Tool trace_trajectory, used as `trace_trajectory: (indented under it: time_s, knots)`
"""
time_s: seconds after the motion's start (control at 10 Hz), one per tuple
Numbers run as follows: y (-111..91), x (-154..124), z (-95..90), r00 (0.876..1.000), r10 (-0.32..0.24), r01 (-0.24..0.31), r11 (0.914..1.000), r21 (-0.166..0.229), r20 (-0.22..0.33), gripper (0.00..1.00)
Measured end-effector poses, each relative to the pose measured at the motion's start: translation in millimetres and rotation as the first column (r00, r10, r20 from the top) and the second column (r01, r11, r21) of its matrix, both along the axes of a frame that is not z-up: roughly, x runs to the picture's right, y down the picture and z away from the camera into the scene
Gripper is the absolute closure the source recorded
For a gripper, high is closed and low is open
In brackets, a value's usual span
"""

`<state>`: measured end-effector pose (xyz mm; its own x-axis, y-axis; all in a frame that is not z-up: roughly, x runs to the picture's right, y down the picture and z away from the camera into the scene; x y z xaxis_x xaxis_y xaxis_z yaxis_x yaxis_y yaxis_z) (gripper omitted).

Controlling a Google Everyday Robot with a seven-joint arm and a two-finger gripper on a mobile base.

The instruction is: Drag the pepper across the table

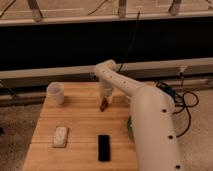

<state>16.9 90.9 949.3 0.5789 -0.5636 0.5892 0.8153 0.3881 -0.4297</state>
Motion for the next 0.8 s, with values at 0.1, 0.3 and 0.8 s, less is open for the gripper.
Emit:
trace_trajectory:
  time_s: [0.1,0.3,0.8]
  knots:
    - [2,-1,-2.2,1.0,-0.011,0.011,0.9999,-0.002,0.002,0.99]
    - [6,-2,-6.1,1.0,-0.03,0.03,0.9995,-0.004,0.007,0.99]
    - [22,-4,-19.5,0.997,-0.078,0.078,0.9969,-0.008,0.017,0.99]
